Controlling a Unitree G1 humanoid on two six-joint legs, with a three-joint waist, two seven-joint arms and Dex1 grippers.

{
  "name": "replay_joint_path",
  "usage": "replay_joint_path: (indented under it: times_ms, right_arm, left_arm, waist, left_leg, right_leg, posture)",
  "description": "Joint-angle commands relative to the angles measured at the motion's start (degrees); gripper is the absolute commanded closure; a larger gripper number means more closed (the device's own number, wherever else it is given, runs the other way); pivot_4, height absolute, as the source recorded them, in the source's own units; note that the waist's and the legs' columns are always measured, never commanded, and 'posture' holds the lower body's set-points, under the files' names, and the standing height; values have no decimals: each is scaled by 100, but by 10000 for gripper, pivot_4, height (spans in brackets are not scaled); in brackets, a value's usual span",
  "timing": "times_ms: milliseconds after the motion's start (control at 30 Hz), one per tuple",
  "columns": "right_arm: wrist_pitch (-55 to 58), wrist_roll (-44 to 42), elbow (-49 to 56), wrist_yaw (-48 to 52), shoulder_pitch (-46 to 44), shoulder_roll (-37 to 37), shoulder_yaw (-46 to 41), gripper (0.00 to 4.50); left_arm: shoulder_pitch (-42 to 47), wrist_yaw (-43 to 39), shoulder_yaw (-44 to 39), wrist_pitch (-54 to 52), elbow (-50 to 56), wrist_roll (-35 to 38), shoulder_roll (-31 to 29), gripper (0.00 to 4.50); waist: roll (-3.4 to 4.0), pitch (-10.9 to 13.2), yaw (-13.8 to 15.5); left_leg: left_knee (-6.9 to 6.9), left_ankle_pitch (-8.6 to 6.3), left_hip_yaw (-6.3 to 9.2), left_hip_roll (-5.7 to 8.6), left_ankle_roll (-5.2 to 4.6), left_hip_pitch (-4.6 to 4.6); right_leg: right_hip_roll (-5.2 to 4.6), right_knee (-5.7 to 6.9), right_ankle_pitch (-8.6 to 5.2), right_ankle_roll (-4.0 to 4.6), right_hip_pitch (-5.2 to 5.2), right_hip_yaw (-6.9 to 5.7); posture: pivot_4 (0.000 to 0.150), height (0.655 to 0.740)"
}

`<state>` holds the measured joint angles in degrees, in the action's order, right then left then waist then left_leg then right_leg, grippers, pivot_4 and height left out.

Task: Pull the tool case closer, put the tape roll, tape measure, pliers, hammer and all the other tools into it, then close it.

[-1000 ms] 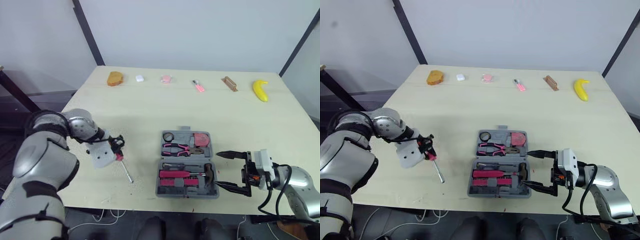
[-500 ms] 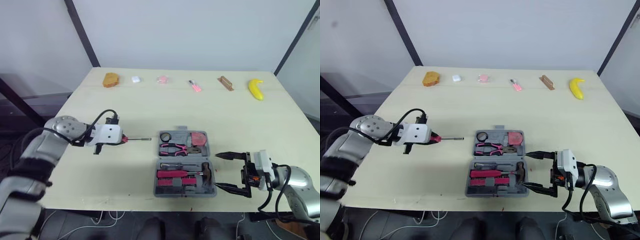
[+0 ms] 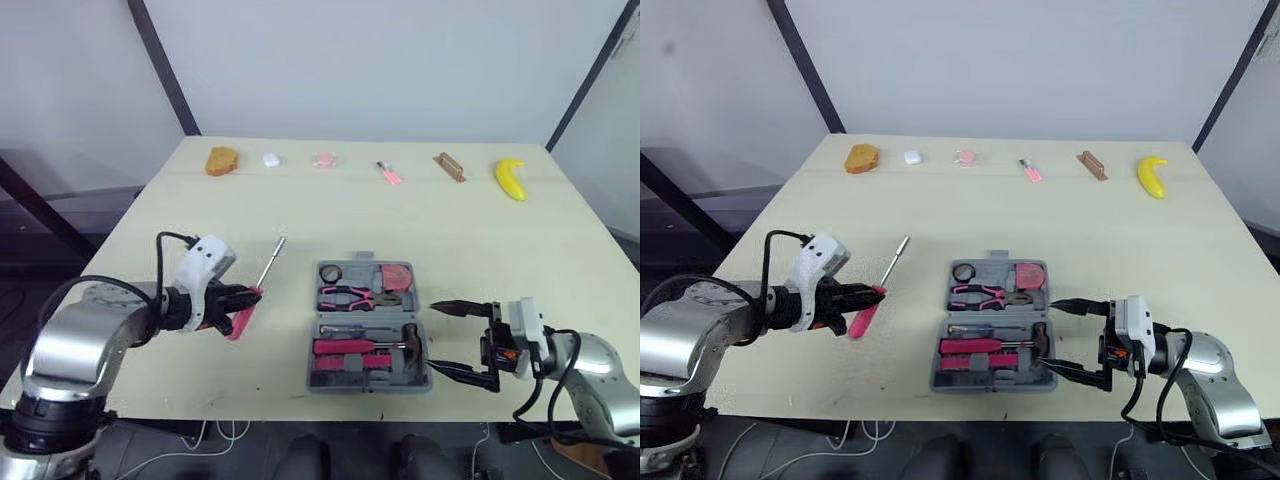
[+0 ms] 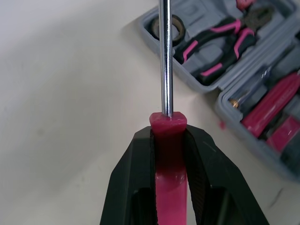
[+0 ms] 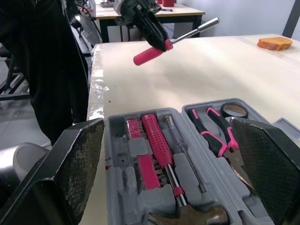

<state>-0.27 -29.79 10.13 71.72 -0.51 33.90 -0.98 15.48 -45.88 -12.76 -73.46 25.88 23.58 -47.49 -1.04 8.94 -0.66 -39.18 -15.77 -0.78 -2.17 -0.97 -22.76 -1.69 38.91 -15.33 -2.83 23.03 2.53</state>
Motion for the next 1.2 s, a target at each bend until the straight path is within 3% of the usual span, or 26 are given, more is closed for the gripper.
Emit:
replay_joint_path:
  times_ms: [33,133,333,467,733,800,833,867,1000,1067,1200]
  right_arm:
    - [-52,-137,27,-27,-33,67,-242,0]
    - [-41,-145,38,-33,-22,76,-269,0]
    - [-30,-147,-39,4,-114,90,-313,0]
    - [-24,-187,-51,31,-154,76,-307,0]
    - [-27,-195,14,88,-182,144,-279,0]
    - [-25,-199,22,92,-181,148,-275,0]
    - [-27,-199,20,94,-181,149,-273,0]
    - [-31,-197,18,96,-179,152,-274,0]
    - [-48,-187,13,98,-157,157,-270,0]
    - [-61,-177,8,100,-128,160,-271,0]
    - [-107,-130,-11,93,-84,141,-250,0]
  left_arm:
    - [6,905,-540,-1293,624,-84,545,41189]
    - [-183,1268,-455,-1834,769,-157,529,41189]
    - [-548,2135,-285,-1904,701,-243,939,41189]
    - [-410,2530,-425,-1904,410,-256,1482,41189]
    - [-255,2741,-604,-1904,-143,-144,1981,41189]
    - [-173,2772,-607,-1904,-245,-164,2057,31025]
    - [-141,2789,-597,-1904,-279,-179,2074,31025]
    - [-121,2809,-584,-1904,-301,-203,2102,24224]
    - [-132,2910,-641,-1833,-278,-290,2257,10891]
    - [-254,2960,-695,-1681,-182,-298,2366,1661]
    - [-1188,3045,-323,-525,92,-506,2447,295]
  waist:
    - [1,-1,1]
    - [-4,0,-8]
    - [-5,-1,0]
    - [-6,-1,41]
    - [-3,-3,16]
    - [-2,-4,27]
    - [-3,-3,28]
    - [-4,-3,19]
    - [-3,-3,7]
    - [-1,-4,5]
    - [3,-7,-19]
  left_leg:
    - [0,0,0,0,0,0]
    - [0,0,3,2,0,0]
    - [1,0,2,1,1,2]
    - [1,0,4,2,2,1]
    - [2,0,4,5,2,3]
    - [2,0,4,5,2,3]
    - [1,0,4,6,2,3]
    - [1,0,4,7,2,2]
    - [2,0,4,6,2,2]
    - [2,0,3,5,2,3]
    - [7,0,-1,1,3,9]
  right_leg:
    - [0,-4,0,0,-1,1]
    - [0,0,0,0,0,2]
    - [-8,-1,1,1,0,3]
    - [-17,-2,1,1,-2,0]
    - [-17,0,1,1,-2,-1]
    - [-20,-1,1,1,-3,-1]
    - [-20,-1,1,1,-3,-1]
    - [-20,-2,1,1,-3,-2]
    - [-20,-2,1,1,-3,-1]
    - [-20,-1,1,1,-3,0]
    - [-22,-2,1,1,-4,6]
  posture:
    - [1500,7400]
    - [1500,7400]
    - [1500,7400]
    - [1500,7400]
    - [1500,7400]
    - [1500,7400]
    - [1500,7400]
    - [1500,7400]
    - [1500,7400]
    - [1500,7400]
    - [1500,7400]
